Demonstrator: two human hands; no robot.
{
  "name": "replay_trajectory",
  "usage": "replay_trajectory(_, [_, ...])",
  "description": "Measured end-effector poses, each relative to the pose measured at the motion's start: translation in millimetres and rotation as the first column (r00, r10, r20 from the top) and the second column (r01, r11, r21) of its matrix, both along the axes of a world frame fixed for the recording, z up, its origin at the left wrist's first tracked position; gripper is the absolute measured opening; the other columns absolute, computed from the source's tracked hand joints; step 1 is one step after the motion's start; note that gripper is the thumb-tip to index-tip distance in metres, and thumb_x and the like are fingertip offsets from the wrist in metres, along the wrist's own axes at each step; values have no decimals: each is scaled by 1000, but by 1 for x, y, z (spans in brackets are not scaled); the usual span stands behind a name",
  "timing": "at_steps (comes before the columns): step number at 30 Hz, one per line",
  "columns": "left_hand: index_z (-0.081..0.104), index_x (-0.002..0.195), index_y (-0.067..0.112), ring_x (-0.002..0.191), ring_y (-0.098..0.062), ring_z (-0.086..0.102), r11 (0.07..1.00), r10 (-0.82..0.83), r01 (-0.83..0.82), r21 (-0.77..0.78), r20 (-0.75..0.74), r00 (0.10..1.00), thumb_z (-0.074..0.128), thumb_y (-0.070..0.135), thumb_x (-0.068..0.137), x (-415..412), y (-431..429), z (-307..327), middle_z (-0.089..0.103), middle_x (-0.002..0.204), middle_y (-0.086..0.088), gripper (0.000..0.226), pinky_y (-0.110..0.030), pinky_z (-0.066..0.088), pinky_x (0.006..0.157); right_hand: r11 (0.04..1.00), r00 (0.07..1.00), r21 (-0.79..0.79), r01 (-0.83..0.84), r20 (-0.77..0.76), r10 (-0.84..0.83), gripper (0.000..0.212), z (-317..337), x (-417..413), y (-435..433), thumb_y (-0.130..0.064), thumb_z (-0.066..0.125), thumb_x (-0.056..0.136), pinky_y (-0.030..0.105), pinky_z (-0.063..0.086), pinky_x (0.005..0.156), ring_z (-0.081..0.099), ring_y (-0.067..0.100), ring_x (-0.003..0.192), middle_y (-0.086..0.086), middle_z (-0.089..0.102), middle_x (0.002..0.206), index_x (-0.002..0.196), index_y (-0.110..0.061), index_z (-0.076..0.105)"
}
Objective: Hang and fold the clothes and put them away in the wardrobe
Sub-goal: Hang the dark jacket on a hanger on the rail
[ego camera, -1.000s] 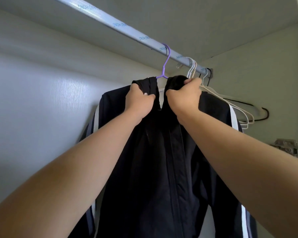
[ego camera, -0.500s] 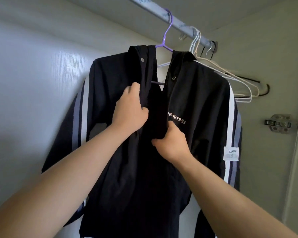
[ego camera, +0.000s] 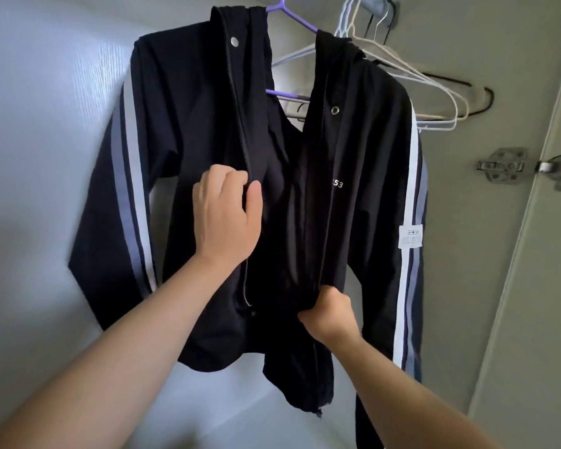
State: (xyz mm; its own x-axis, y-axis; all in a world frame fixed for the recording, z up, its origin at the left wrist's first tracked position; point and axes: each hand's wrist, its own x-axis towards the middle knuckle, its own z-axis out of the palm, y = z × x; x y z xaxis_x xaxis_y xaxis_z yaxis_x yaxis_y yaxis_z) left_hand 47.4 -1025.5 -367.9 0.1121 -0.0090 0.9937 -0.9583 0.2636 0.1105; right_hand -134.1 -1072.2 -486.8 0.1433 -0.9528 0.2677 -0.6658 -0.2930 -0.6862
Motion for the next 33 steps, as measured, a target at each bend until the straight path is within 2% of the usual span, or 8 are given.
replay_trajectory(3, [37, 78, 24, 70, -6, 43, 987, -69, 90, 134, -154, 986, 41, 38, 104, -14, -5, -4, 41, 78, 15, 30, -21, 33, 67, 999, 997, 47, 14, -80, -10, 7, -16, -6, 1, -13, 63, 83, 40, 62, 66, 66, 25, 73, 5, 63, 83, 85, -12, 56])
replay_trajectory(6, [39, 84, 25, 71, -1, 49, 964, -105, 150, 220, -203, 974, 50, 40, 99, -17, -14, -18, 47, 75, 14, 24, -15, 33, 59, 994, 993, 111, -10, -117, 23, 10, -32, -8, 5, -15, 64, 82, 36, 61, 60, 67, 24, 69, 6, 64, 77, 79, -9, 57])
replay_trajectory(12, [34, 86, 22, 42, -15, 42, 889, -174, 279, 363, -294, 940, 53, 16, 85, -15, -22, -34, 46, 49, 3, 20, -32, 38, 45, 986, 997, 152, -68, -30, 73, 21, -52, -3, 14, -22, 64, 86, 27, 45, 45, 58, 19, 54, 2, 60, 68, 72, -14, 51])
replay_trajectory(16, [32, 82, 25, 41, -16, 37, 883, -204, 270, 383, -204, 957, 54, 15, 81, -11, -15, -48, 40, 48, 4, 24, -36, 36, 41, 991, 990, 77, -108, 101, 100, 13, -44, 3, 18, -25, 56, 91, 35, 56, 65, 66, 23, 76, 0, 66, 90, 102, -18, 53])
replay_trajectory(19, [32, 81, 24, 42, -17, 37, 868, -205, 262, 422, -176, 963, 56, 12, 81, -6, -11, -71, 39, 49, 3, 27, -39, 37, 42, 994, 975, -5, -108, 194, 107, 15, -36, 10, 22, -25, 54, 94, 44, 59, 79, 67, 23, 84, -2, 67, 95, 108, -21, 49])
replay_trajectory(23, [32, 81, 22, 45, -19, 35, 804, -217, 284, 523, -187, 958, 56, 10, 82, 3, -12, -105, 38, 50, 1, 27, -40, 37, 45, 992, 962, -80, -94, 251, 112, 17, -29, 18, 24, -27, 53, 94, 45, 58, 78, 67, 22, 83, -4, 67, 94, 108, -25, 45])
replay_trajectory(26, [31, 80, 23, 45, -16, 36, 771, -266, 364, 522, -255, 930, 57, 12, 82, 5, -17, -117, 41, 52, 5, 29, -26, 32, 43, 990, 961, -80, -119, 240, 135, 22, -31, 22, 21, -28, 57, 91, 43, 59, 74, 68, 20, 80, -4, 67, 92, 106, -26, 42])
replay_trajectory(33, [36, 78, 34, 52, -7, 54, 716, -248, 488, 500, -471, 846, 67, 14, 73, -4, -29, -130, 57, 62, 11, 36, -15, 42, 49, 987, 976, 73, -146, 174, 132, 27, -72, 18, 8, -21, 72, 84, 6, 43, 50, 57, -1, 71, -16, 59, 84, 100, -20, 50])
